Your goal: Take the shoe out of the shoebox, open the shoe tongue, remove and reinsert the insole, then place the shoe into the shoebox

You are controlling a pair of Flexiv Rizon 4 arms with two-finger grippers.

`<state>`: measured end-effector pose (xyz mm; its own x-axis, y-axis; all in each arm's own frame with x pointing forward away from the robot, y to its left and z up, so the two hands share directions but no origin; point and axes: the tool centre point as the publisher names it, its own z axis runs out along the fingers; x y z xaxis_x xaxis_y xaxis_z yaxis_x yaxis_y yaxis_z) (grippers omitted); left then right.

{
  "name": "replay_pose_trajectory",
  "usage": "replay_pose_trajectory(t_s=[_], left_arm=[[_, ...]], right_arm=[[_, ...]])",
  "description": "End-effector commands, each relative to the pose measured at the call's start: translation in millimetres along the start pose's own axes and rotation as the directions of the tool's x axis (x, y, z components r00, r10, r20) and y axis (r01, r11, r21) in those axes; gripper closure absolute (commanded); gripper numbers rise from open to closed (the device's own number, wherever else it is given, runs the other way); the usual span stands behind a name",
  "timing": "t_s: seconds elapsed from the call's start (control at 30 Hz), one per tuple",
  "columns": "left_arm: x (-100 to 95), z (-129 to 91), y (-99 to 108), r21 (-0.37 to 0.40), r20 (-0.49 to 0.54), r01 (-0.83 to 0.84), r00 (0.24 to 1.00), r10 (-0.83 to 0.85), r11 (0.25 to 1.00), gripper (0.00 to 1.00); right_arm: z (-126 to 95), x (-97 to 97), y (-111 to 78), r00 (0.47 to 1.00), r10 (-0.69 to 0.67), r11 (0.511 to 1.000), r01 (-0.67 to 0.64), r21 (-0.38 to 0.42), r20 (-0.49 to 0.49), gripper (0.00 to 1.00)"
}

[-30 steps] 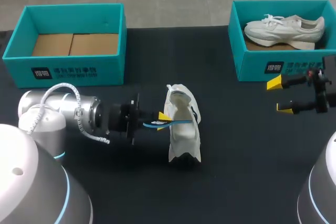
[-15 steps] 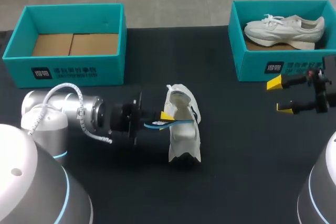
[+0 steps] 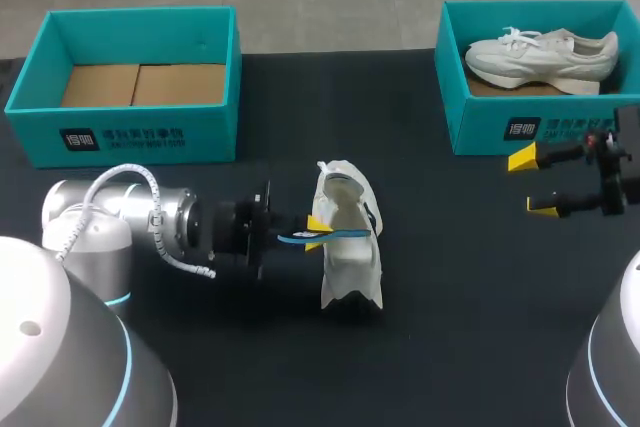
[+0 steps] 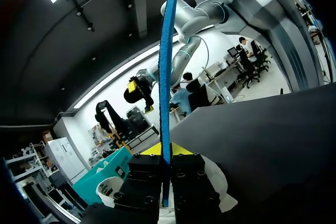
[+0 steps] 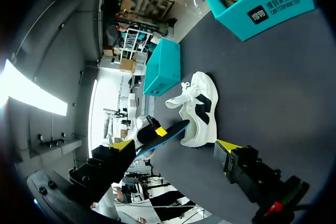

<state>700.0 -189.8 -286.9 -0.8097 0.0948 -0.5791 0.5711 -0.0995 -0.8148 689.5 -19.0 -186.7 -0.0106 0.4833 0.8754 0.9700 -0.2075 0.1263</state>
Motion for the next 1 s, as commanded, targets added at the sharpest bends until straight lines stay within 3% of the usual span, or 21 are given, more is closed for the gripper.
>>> replay_pose_trajectory(t_s=[0.03, 0.53, 1.0], left_arm=[[0.9, 3.0, 4.4, -0.001, 0.003, 0.003, 1.000, -0.003, 1.000, 1.00], [4.3, 2.9, 12.1, -0.011, 0.004, 0.008, 1.000, -0.008, 1.000, 1.00], [3.5, 7.9, 6.7, 0.004, 0.000, 0.003, 1.000, -0.003, 1.000, 1.00]], right_arm=[[0.3, 0.4, -1.3, 1.000, 0.001, 1.000, -0.001, -0.003, 0.002, 0.00], [0.3, 0.4, -1.3, 1.000, 0.001, 1.000, -0.001, -0.003, 0.002, 0.00], [0.3, 0.4, -1.3, 1.000, 0.001, 1.000, -0.001, -0.003, 0.002, 0.00]])
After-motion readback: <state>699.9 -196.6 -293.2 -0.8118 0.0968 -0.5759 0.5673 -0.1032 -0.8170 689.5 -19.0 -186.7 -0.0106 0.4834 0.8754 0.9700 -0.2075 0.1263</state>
